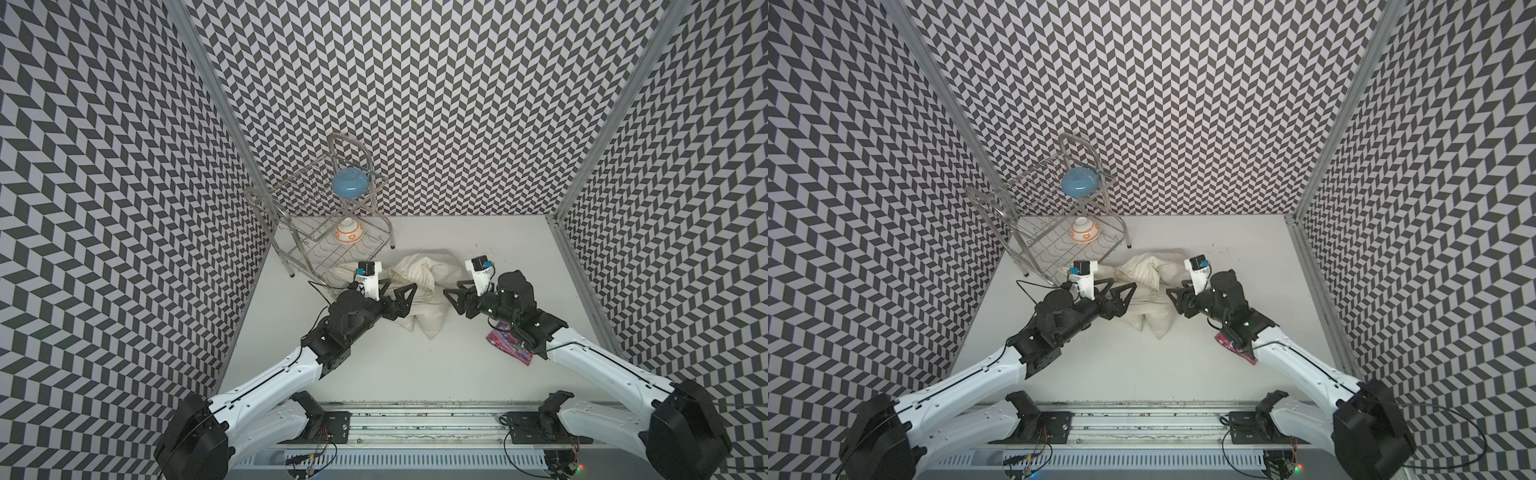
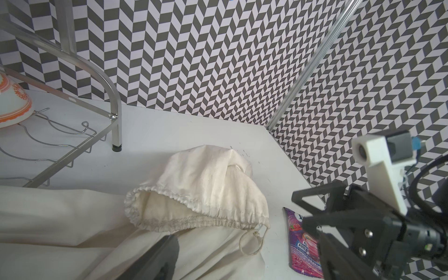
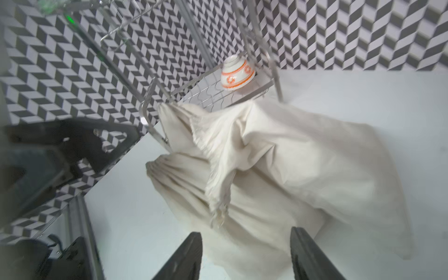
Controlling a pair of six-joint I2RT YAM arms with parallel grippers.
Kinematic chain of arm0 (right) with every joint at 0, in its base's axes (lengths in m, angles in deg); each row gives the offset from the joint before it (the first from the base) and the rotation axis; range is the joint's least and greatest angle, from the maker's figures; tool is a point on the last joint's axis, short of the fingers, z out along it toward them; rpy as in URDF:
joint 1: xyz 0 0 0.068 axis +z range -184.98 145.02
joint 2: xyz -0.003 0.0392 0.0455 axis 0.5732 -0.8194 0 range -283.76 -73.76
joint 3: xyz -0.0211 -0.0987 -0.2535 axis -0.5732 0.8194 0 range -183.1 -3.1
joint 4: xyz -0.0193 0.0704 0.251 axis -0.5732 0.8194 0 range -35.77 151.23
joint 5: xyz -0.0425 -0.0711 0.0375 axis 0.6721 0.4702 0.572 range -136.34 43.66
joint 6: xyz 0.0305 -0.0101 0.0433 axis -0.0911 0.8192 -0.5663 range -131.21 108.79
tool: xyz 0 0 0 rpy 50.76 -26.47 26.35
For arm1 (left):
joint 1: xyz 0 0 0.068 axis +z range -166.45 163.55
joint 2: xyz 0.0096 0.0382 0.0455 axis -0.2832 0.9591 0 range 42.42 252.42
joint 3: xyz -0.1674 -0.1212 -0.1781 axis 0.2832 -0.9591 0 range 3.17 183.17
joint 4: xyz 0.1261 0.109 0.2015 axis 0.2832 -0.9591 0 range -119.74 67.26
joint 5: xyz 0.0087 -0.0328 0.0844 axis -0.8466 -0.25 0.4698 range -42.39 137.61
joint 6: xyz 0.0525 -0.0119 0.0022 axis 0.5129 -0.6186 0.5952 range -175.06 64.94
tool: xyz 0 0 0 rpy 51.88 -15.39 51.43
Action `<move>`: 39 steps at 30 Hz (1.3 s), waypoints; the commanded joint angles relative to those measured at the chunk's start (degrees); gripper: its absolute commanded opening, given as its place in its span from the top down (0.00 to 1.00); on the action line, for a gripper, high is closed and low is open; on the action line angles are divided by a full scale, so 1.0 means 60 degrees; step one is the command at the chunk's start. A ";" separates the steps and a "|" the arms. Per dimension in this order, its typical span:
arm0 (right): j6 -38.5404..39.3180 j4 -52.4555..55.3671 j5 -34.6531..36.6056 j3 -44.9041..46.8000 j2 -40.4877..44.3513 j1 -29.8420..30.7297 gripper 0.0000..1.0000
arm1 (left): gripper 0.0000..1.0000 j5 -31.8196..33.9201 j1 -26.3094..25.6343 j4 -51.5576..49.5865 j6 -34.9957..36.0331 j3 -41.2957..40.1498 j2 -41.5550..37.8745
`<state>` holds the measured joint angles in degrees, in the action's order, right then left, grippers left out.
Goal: Close the soil bag
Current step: Move the soil bag to the center of the board, then frap the soil bag at the center of the board.
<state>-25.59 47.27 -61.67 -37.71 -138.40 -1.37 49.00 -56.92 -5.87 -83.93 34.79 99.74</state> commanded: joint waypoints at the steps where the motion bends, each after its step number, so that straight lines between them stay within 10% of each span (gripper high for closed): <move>1: -0.0594 -0.2008 -0.0343 0.0530 -0.0068 0.0533 0.39 | 0.07 0.0098 0.0079 -0.0102 0.0183 -0.0019 0.0001; 17: -0.1325 -0.4020 0.1204 0.0388 -0.2188 0.1509 0.63 | 0.06 0.0247 0.0228 -0.0030 0.0129 -0.0085 -0.0091; 39: -0.2303 -0.4722 0.1907 -0.0046 -0.3333 0.1707 0.66 | 0.06 0.0193 0.0283 0.0061 -0.0008 -0.0216 -0.0240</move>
<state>-37.82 22.55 -53.13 -36.42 -157.44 8.42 50.13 -55.65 -6.90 -83.64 33.79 99.28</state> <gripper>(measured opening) 0.343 0.941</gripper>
